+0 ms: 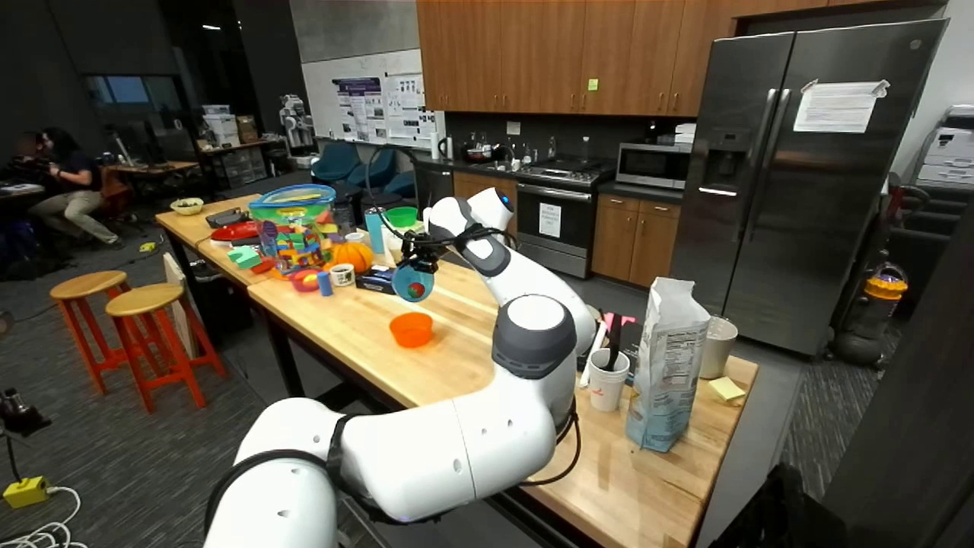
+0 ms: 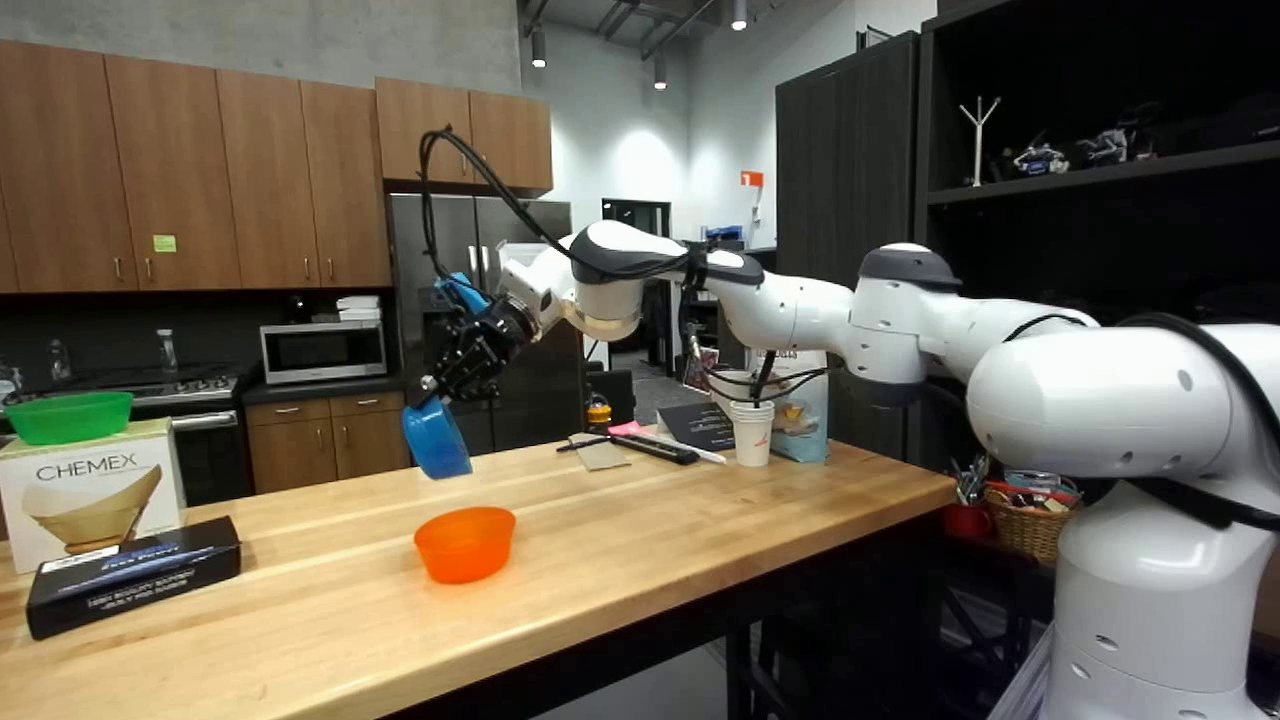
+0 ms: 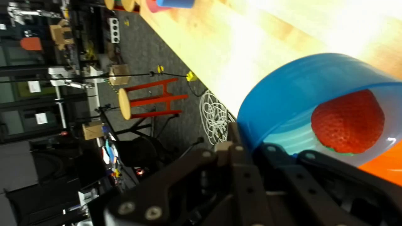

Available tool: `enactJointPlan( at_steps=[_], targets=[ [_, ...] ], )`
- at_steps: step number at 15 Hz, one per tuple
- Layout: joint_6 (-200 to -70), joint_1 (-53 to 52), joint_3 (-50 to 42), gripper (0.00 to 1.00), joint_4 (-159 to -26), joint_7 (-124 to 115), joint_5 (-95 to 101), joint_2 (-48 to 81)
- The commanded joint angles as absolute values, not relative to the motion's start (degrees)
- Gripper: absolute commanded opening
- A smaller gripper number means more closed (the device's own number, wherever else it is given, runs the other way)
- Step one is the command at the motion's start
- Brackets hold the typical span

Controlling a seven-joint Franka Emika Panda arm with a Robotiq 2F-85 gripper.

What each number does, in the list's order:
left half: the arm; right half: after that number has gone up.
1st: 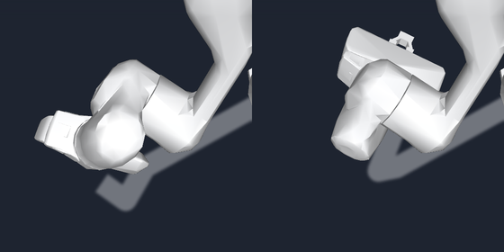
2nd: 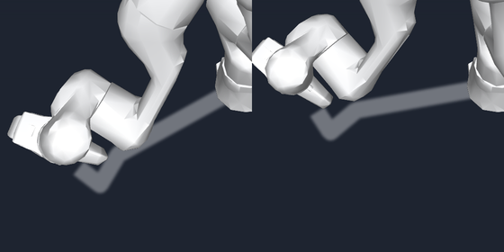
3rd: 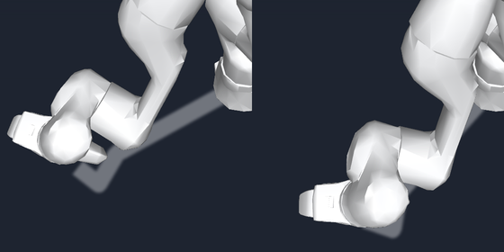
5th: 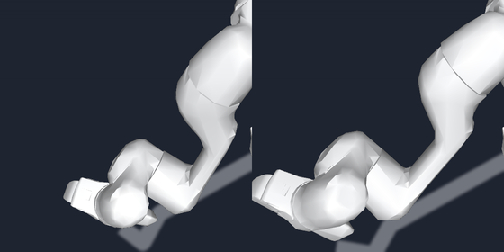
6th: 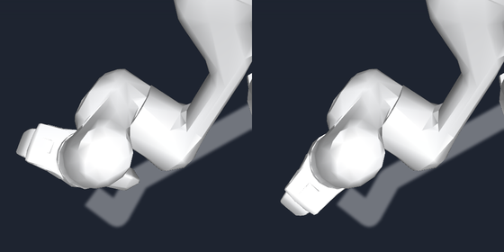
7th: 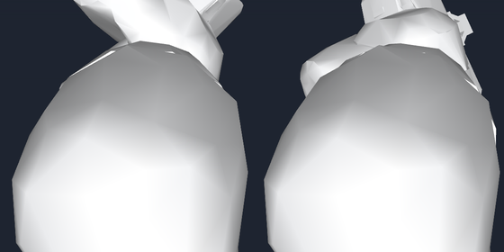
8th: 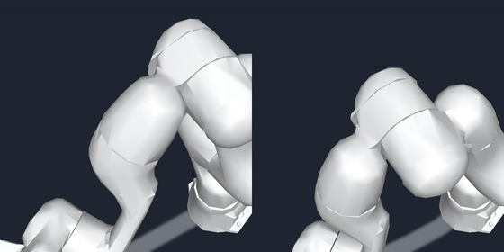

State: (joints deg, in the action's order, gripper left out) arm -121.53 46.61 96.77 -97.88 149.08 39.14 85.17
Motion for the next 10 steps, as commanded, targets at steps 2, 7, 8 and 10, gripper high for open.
enactJointPlan(
  at_steps=[2, 7, 8, 10],
  targets=[
    [-134.1, 49.1, 101.0, 0.01, -108.0, 149.1, 34.6, 84.7],
    [-144.3, 48.5, 104.4, 0.01, -114.4, 149.0, 33.3, 84.2],
    [-146.6, 48.4, 104.6, 0.01, -115.6, 149.0, 33.7, 84.1],
    [-150.1, 48.5, 104.4, 0.01, -117.4, 149.0, 33.8, 84.1]
  ],
)
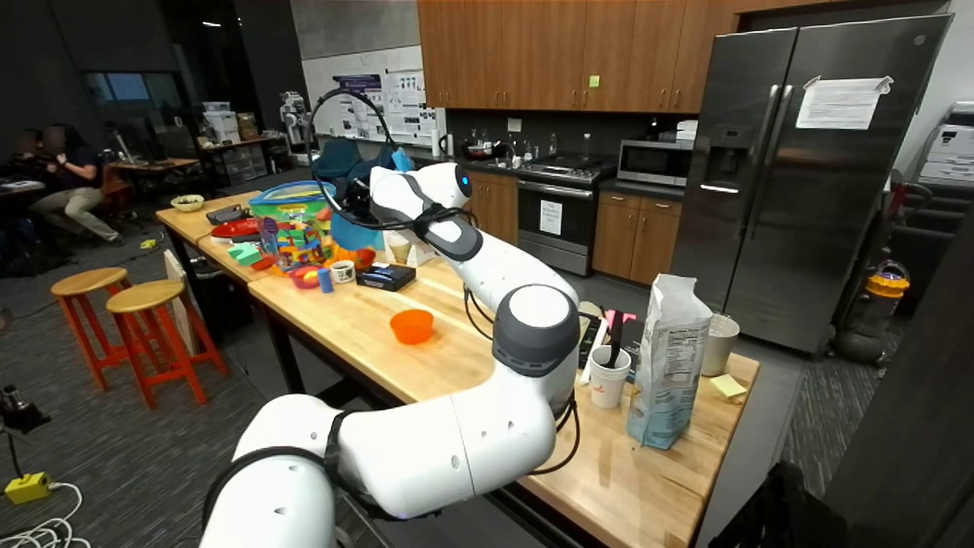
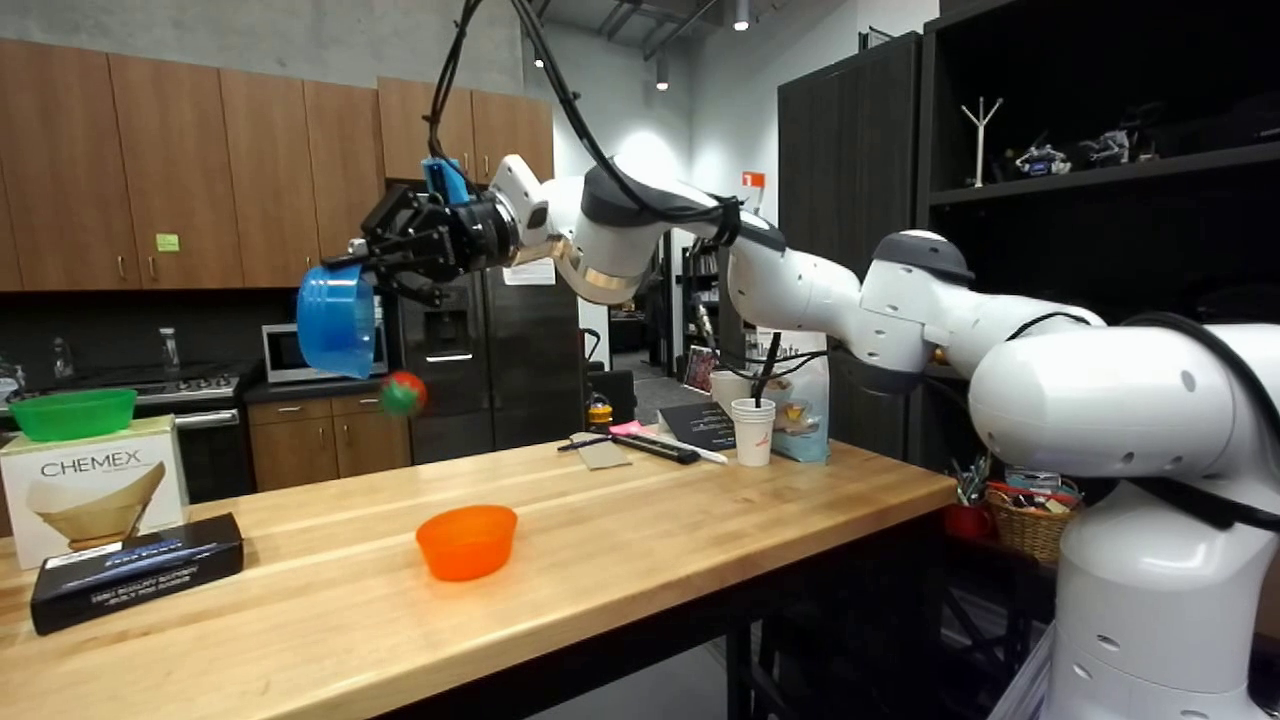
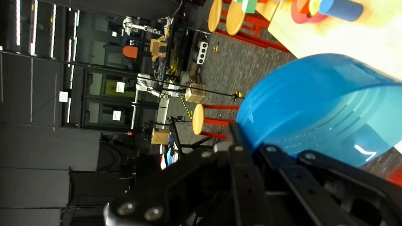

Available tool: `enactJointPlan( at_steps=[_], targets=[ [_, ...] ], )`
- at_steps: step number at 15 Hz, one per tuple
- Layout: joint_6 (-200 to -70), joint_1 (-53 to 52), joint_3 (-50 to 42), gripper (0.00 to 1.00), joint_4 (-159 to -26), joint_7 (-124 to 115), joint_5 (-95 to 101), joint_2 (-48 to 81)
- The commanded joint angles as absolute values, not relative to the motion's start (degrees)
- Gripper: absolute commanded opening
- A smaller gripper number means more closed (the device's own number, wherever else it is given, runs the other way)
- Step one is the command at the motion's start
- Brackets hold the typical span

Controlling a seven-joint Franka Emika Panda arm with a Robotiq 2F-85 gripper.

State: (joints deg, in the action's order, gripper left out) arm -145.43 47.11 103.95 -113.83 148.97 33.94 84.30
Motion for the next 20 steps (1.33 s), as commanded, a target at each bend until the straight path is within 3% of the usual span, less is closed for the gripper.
enactJointPlan(
  at_steps=[1, 7, 20],
  targets=[
    [-151.1, 48.6, 104.1, 0.01, -118.0, 149.0, 33.8, 84.1],
    [-148.9, 48.2, 101.9, 0.04, -116.7, 149.0, 33.7, 84.0],
    [-145.8, 49.9, 100.0, 0.01, -116.5, 148.9, 25.3, 81.8]
  ],
)
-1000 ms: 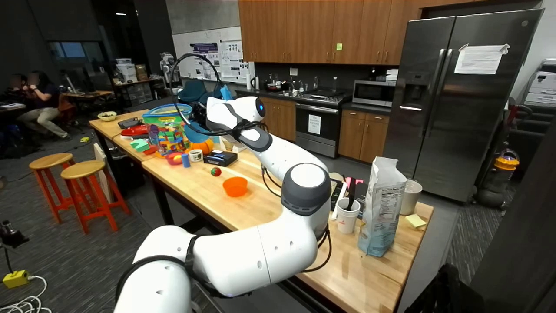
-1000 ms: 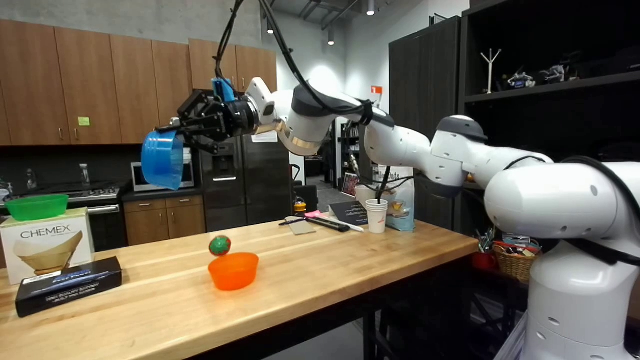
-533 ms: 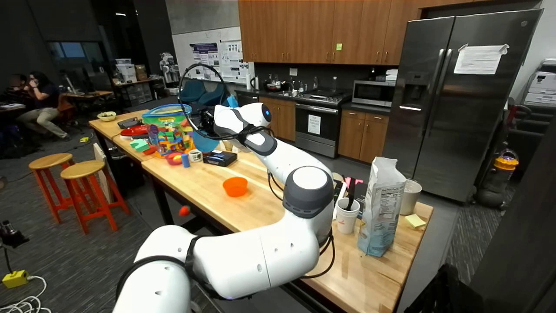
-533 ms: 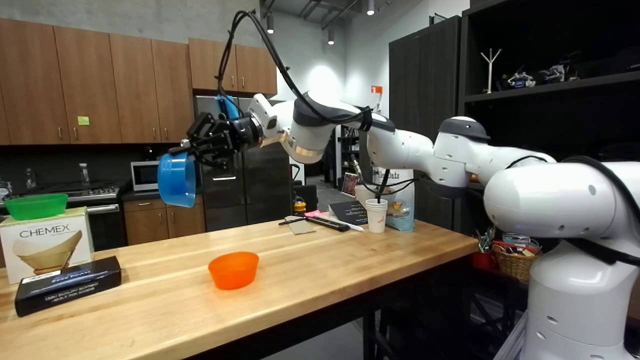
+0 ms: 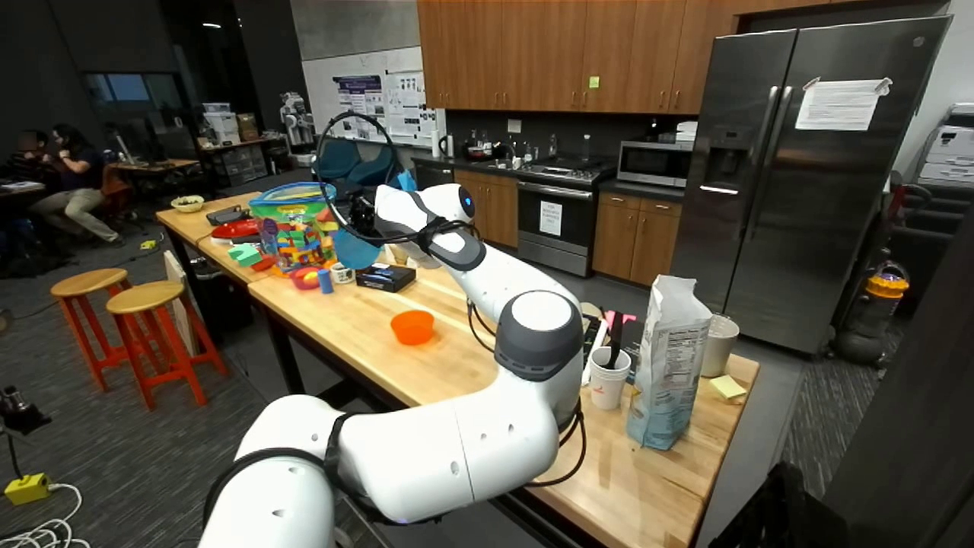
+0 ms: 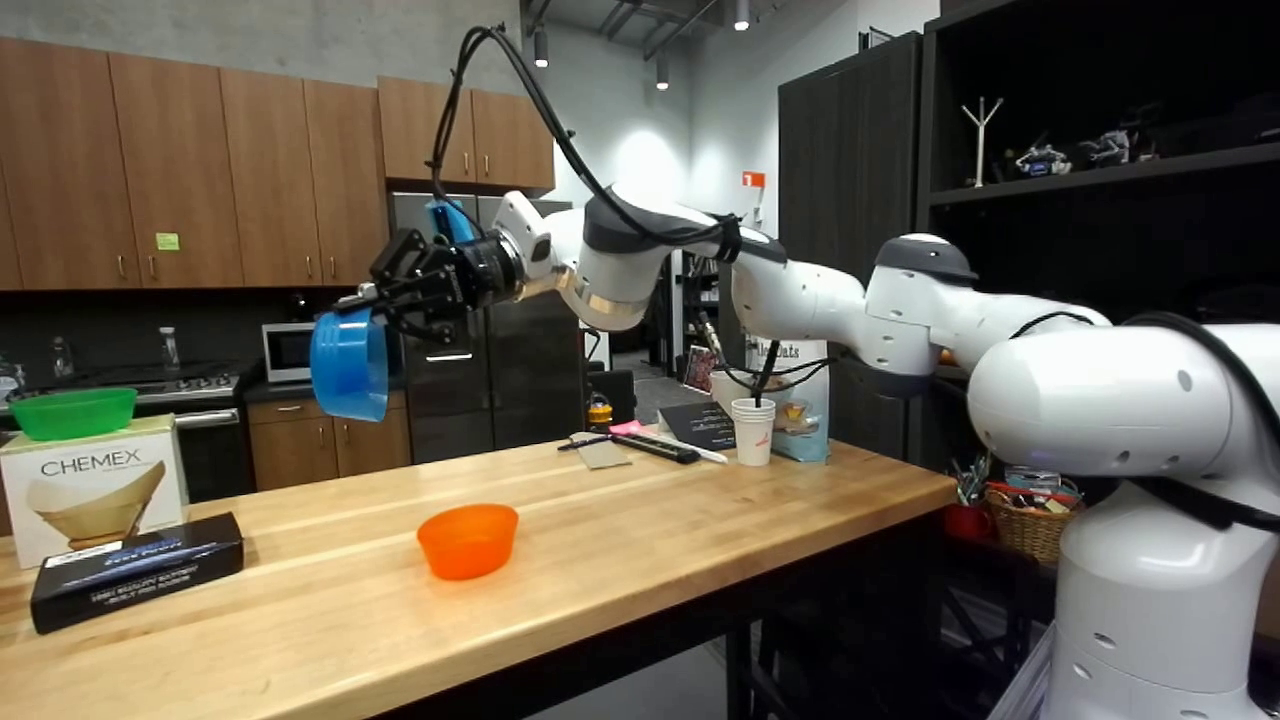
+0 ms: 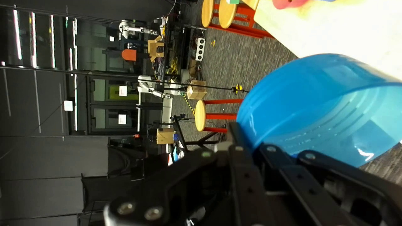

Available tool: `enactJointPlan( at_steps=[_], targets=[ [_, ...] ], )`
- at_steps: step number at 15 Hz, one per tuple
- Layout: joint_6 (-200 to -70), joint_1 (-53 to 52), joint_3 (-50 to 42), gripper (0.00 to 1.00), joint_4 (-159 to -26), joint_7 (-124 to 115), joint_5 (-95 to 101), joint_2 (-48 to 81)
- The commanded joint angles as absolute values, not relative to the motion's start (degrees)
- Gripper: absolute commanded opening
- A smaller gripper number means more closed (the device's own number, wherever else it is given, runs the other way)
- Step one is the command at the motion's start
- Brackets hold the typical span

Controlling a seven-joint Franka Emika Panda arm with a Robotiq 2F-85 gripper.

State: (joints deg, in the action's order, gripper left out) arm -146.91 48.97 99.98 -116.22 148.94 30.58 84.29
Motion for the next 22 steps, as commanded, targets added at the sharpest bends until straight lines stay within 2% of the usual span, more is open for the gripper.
enactJointPlan(
  at_steps=[1, 14, 22],
  targets=[
    [-145.3, 50.2, 99.7, 0.01, -116.4, 148.0, 23.4, 80.5],
    [-129.0, 52.1, 93.5, 0.01, -108.0, 129.7, 15.0, 57.4],
    [-113.0, 51.3, 87.1, 0.01, -104.0, 121.8, 8.2, 45.5]
  ],
)
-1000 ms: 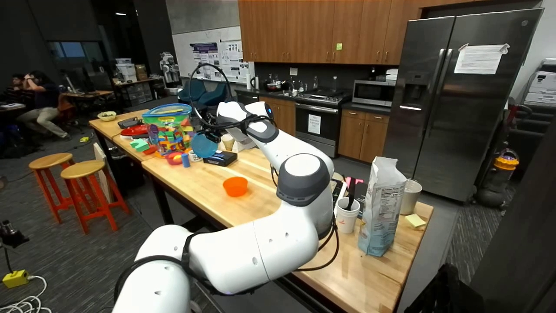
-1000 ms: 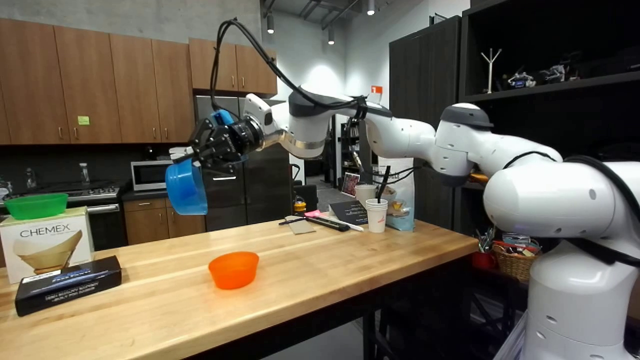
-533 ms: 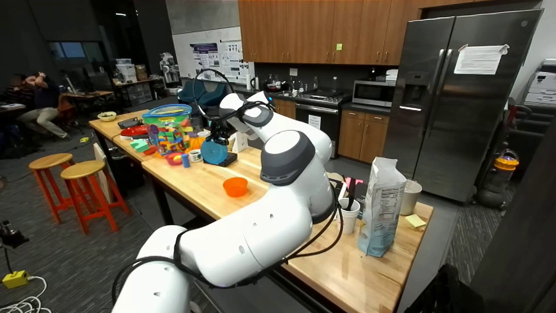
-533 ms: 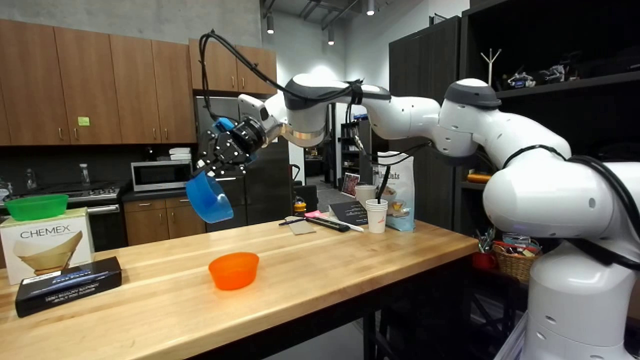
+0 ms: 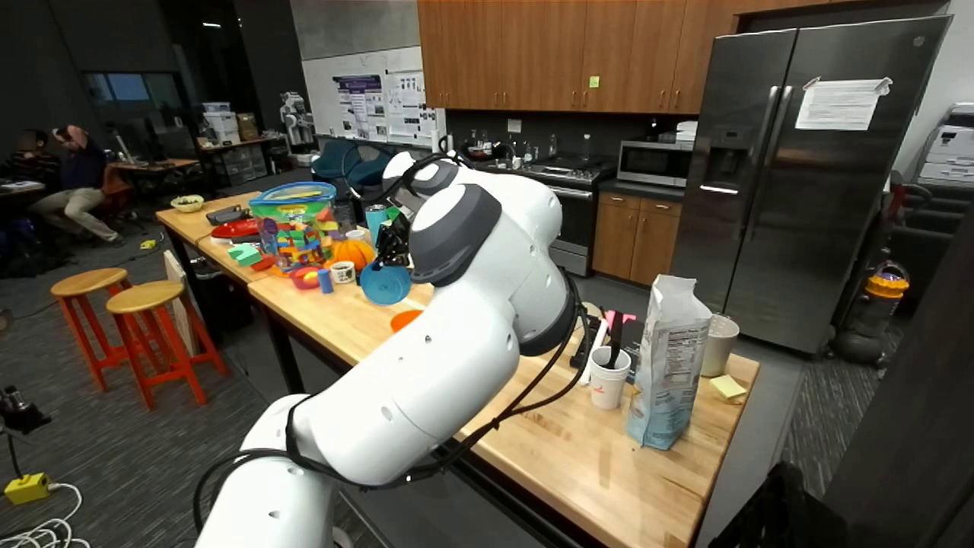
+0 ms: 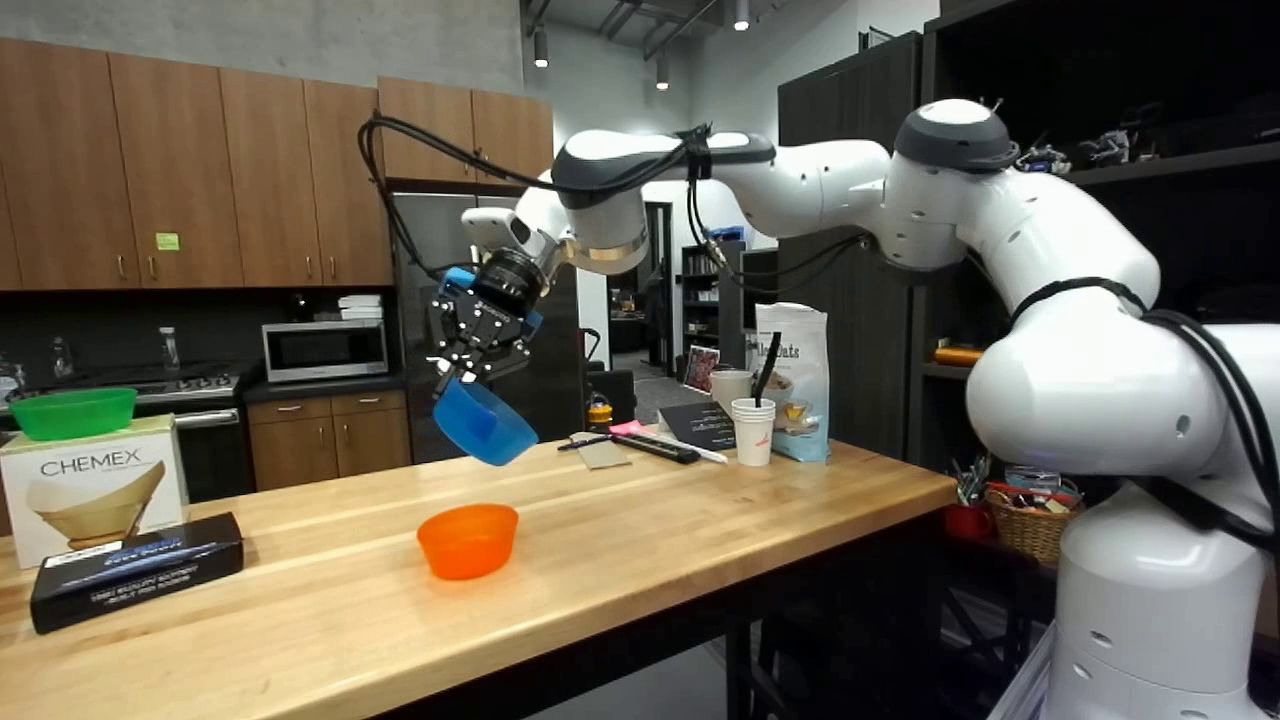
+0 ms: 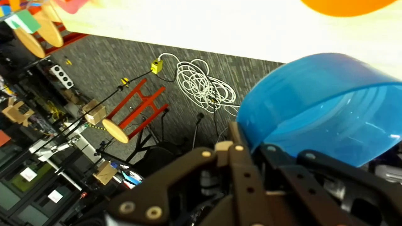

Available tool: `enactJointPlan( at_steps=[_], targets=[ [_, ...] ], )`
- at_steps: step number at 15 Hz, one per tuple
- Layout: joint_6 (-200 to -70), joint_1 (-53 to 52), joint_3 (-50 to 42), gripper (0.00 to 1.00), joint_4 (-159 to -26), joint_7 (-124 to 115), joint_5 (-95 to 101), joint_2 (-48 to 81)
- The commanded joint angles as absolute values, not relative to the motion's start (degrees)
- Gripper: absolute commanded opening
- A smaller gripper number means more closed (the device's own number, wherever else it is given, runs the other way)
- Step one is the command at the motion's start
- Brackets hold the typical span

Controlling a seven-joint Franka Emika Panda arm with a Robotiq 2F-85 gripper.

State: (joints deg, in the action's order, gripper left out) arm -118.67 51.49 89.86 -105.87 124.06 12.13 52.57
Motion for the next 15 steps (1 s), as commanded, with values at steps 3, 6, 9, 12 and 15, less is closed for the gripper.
enactJointPlan(
  at_steps=[3, 6, 9, 12, 15],
  targets=[
    [-105.6, 49.8, 83.1, 0.01, -101.7, 119.8, 5.0, 41.1],
    [-98.0, 46.8, 77.3, 0.01, -98.6, 118.3, 2.6, 36.2],
    [-90.7, 40.8, 69.0, 0.01, -94.3, 117.6, 1.5, 31.2],
    [-86.4, 31.1, 57.6, 0.01, -89.9, 119.3, 3.7, 27.0],
    [-86.7, 19.9, 45.1, 0.01, -86.6, 121.1, 5.1, 25.1]
  ],
)
